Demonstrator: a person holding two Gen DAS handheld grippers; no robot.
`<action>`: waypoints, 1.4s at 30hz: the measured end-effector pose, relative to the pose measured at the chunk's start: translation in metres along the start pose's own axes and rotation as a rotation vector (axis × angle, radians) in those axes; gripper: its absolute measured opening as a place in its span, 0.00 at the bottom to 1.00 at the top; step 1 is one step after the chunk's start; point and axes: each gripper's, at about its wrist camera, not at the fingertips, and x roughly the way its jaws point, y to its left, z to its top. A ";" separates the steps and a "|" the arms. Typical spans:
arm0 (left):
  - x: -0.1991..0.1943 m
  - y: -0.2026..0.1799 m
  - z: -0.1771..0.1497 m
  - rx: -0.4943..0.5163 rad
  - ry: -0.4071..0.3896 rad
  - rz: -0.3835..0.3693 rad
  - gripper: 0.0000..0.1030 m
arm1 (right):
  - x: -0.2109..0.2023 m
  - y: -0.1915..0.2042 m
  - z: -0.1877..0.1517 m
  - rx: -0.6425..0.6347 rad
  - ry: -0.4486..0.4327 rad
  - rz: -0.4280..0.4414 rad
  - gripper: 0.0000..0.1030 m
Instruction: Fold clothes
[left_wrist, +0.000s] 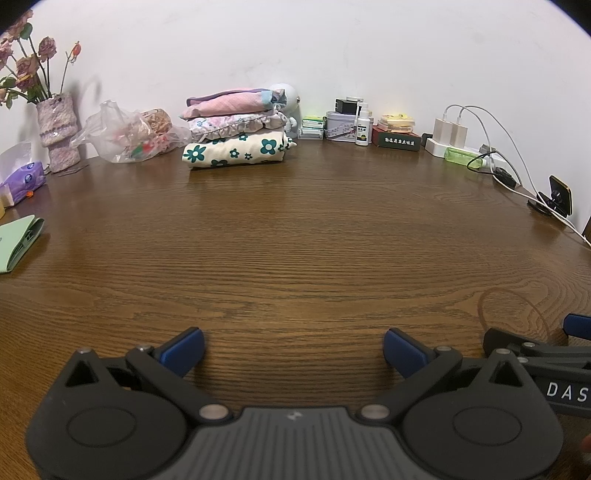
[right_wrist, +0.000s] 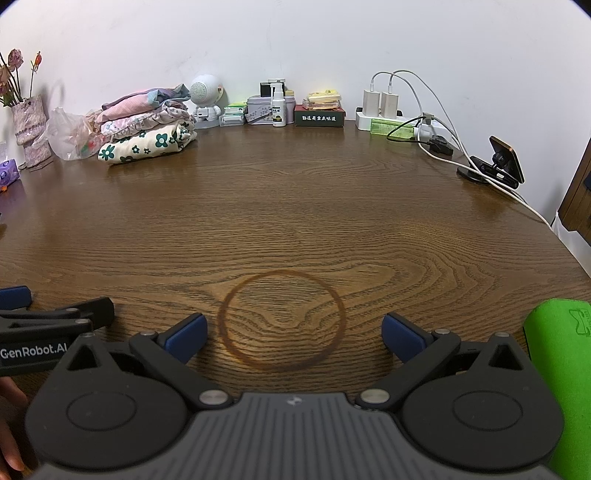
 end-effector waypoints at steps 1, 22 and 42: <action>0.000 0.000 0.000 0.000 0.000 0.000 1.00 | 0.000 0.000 0.000 0.000 -0.001 0.000 0.99; 0.000 -0.001 0.000 0.001 0.000 0.001 1.00 | 0.001 0.001 0.000 -0.001 -0.001 -0.002 0.99; 0.001 -0.001 0.001 0.000 0.000 -0.001 1.00 | 0.000 0.001 -0.001 -0.002 -0.001 -0.002 0.99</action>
